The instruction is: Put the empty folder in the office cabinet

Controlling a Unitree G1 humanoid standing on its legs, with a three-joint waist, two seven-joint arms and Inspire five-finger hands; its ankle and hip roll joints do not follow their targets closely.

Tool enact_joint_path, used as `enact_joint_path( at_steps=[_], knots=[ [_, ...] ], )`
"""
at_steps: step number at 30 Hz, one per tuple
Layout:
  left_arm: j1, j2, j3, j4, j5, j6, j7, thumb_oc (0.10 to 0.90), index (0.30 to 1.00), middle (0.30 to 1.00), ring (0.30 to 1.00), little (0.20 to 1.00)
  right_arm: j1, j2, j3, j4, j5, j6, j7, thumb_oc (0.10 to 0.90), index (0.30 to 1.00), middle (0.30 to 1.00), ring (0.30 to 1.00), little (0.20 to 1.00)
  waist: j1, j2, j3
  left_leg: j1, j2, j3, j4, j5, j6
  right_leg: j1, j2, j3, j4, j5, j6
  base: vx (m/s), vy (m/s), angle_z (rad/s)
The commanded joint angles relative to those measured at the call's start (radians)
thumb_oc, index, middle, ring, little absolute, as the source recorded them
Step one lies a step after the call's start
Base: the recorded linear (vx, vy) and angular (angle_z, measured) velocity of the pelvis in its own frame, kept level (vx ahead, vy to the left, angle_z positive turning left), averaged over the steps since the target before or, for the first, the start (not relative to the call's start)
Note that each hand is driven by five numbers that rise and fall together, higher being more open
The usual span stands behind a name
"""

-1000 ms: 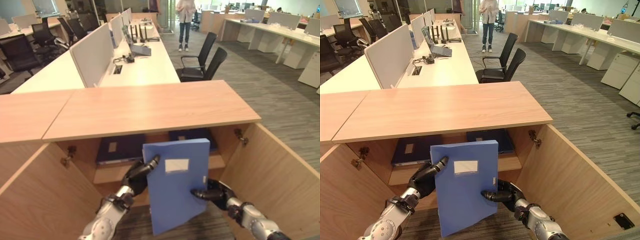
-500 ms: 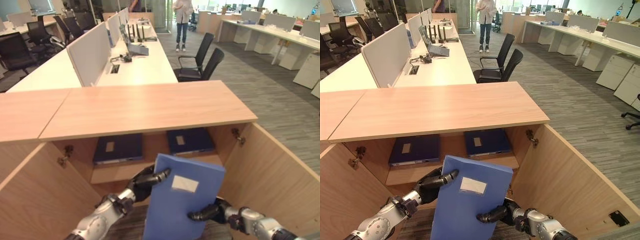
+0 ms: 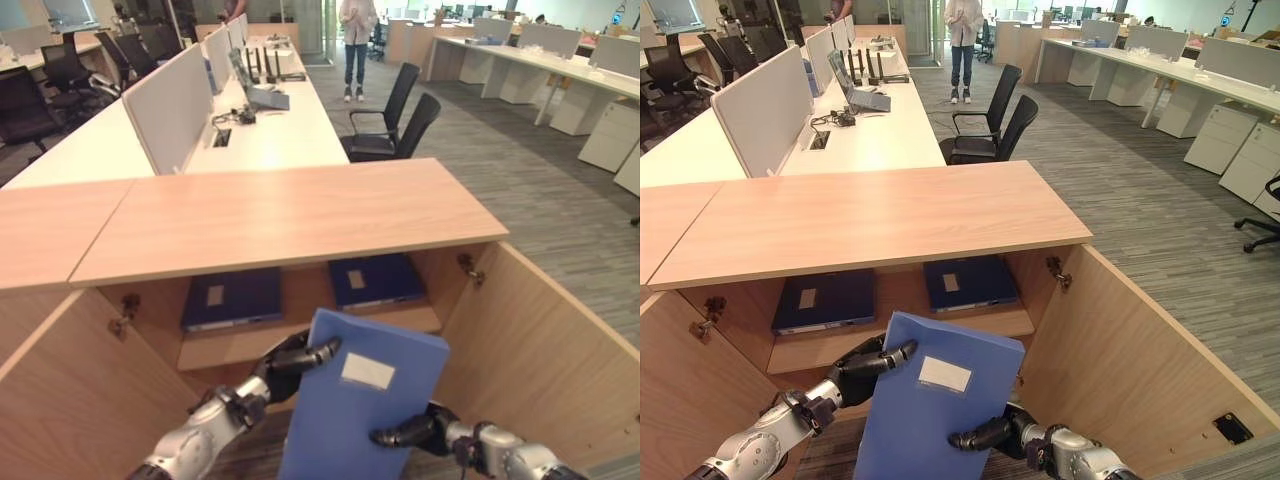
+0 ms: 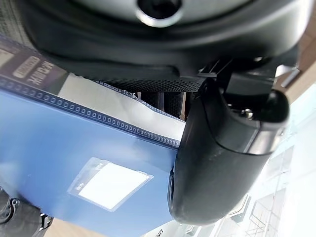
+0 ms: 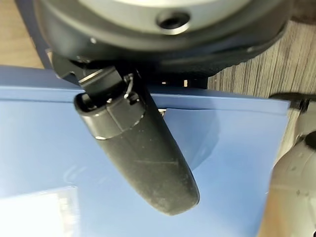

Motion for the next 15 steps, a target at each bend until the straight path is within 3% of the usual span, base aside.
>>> enact_joint_path(
  at_steps=[1,4,5,8,10,15],
  knots=[
    [-0.115,-0.262,-0.224,-0.128,0.086,0.008,-0.188,0.8,0.9,0.9,0.9,0.9,-0.202,0.444,-0.079,-0.327,0.302,-0.132,0.103,0.4,0.3,0.3,0.3,0.3,-0.025,-0.01,-0.018,0.006,-0.03,-0.084,-0.001,-0.109,0.001,0.022,0.029,-0.016,0.009,-0.076,0.032,0.0,0.0,0.0],
    [-0.092,-0.219,-0.178,-0.135,0.139,-0.023,-0.166,0.8,0.9,0.9,0.9,0.9,-0.171,0.455,-0.125,-0.326,0.333,-0.142,0.079,0.4,0.3,0.3,0.3,0.3,-0.024,-0.007,-0.016,0.005,-0.03,-0.085,-0.001,-0.108,-0.001,0.021,0.028,-0.016,0.009,-0.077,0.032,0.0,0.0,0.0],
    [-0.05,-0.186,-0.116,-0.124,0.18,-0.033,-0.151,0.8,0.9,0.9,0.9,0.9,-0.144,0.459,-0.179,-0.326,0.37,-0.179,0.056,0.4,0.3,0.3,0.3,0.3,-0.021,-0.005,-0.015,0.004,-0.03,-0.085,-0.001,-0.108,-0.003,0.021,0.028,-0.017,0.009,-0.077,0.031,0.03,0.0,0.03],
    [-0.009,-0.192,-0.056,-0.09,0.185,-0.019,-0.15,0.8,0.9,0.9,0.9,0.9,-0.125,0.471,-0.232,-0.331,0.389,-0.204,0.029,0.4,0.3,0.3,0.3,0.3,-0.018,-0.005,-0.017,0.006,-0.03,-0.087,-0.001,-0.109,-0.005,0.024,0.029,-0.017,0.009,-0.081,0.031,0.04,-0.007,0.03],
    [0.063,-0.199,0.034,-0.035,0.202,-0.025,-0.137,0.8,0.9,0.9,0.9,0.9,-0.096,0.475,-0.325,-0.333,0.397,-0.242,0.004,0.4,0.3,0.3,0.3,0.3,-0.013,-0.001,-0.015,0.012,-0.028,-0.092,-0.001,-0.11,-0.006,0.033,0.032,-0.02,0.009,-0.087,0.029,0.04,-0.016,0.08],
    [0.138,-0.205,0.112,0.094,0.267,-0.013,-0.127,0.8,0.9,0.9,0.9,0.9,-0.085,0.486,-0.442,-0.362,0.391,-0.306,-0.041,0.4,0.3,0.3,0.3,0.3,-0.008,0.007,-0.015,0.011,-0.026,-0.1,-0.001,-0.107,-0.008,0.034,0.034,-0.026,0.009,-0.09,0.027,0.03,-0.026,0.09]
  ],
)
